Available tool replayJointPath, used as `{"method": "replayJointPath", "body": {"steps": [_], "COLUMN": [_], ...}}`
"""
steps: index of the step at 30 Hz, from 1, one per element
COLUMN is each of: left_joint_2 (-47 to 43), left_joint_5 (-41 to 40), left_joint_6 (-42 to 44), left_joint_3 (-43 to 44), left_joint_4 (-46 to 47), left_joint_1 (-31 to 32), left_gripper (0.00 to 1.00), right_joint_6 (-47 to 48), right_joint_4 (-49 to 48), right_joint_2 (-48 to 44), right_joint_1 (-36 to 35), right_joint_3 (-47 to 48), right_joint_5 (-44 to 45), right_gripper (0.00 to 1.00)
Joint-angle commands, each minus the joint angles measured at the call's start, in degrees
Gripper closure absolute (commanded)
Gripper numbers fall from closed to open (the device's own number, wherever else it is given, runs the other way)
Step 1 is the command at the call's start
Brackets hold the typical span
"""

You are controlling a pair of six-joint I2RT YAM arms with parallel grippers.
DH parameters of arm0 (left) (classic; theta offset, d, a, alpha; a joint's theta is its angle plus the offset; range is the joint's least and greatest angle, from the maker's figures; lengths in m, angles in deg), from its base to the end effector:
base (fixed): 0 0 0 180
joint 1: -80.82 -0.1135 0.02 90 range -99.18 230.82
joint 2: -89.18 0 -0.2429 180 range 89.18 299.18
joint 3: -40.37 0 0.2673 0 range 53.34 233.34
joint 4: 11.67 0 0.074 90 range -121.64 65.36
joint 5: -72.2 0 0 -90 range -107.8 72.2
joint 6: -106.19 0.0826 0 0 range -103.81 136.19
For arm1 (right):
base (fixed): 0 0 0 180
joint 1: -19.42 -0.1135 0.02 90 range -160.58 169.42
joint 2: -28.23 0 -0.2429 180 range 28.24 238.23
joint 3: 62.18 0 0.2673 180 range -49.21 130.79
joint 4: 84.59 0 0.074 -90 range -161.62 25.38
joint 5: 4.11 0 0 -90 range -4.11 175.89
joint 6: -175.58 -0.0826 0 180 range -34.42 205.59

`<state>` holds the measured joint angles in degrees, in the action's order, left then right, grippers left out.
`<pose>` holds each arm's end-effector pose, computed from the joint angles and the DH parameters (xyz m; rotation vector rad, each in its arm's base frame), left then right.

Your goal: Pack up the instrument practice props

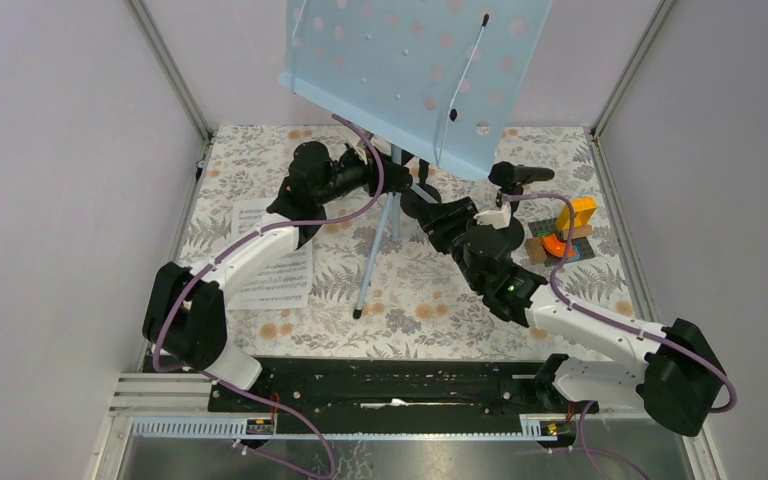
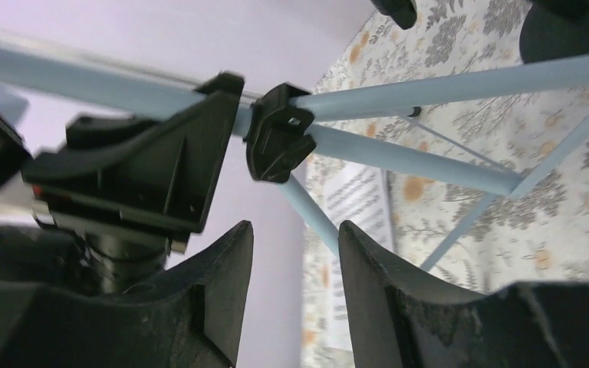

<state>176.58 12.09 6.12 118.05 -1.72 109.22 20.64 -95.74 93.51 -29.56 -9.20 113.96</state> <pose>0.3482 -0.2350 0.3116 0.6737 1.5014 -0.9263 0.2436 0.2208 0.2743 0.6349 1.5917 1.1407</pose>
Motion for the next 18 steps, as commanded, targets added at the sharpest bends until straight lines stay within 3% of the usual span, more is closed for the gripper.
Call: {"method": "replayJointPath", "body": {"steps": [1,8,18], "left_joint_2": [0.56,0.90,0.67], "left_joint_5": [0.20,0.70,1.05], "left_joint_6": [-4.02,-4.27,-4.36], "left_joint_3": [0.44,0.49,0.57], "left_joint_4": [-3.71,-3.53,-3.37], "left_joint_1": [-0.50,-0.48,-0.45], "left_gripper": [1.00,1.00,1.00], "right_joint_6": [-22.65,-33.34,-35.70], "right_joint_4": [-7.76,-22.18,-26.46], "right_joint_2": [3.14,11.47,14.97], "right_joint_1": [3.17,6.31,6.60], "right_joint_3": [-1.97,-2.00,-1.25], "right_joint_5": [-1.17,-6.60,-5.72], "right_gripper": [0.48,0.50,0.51]}}
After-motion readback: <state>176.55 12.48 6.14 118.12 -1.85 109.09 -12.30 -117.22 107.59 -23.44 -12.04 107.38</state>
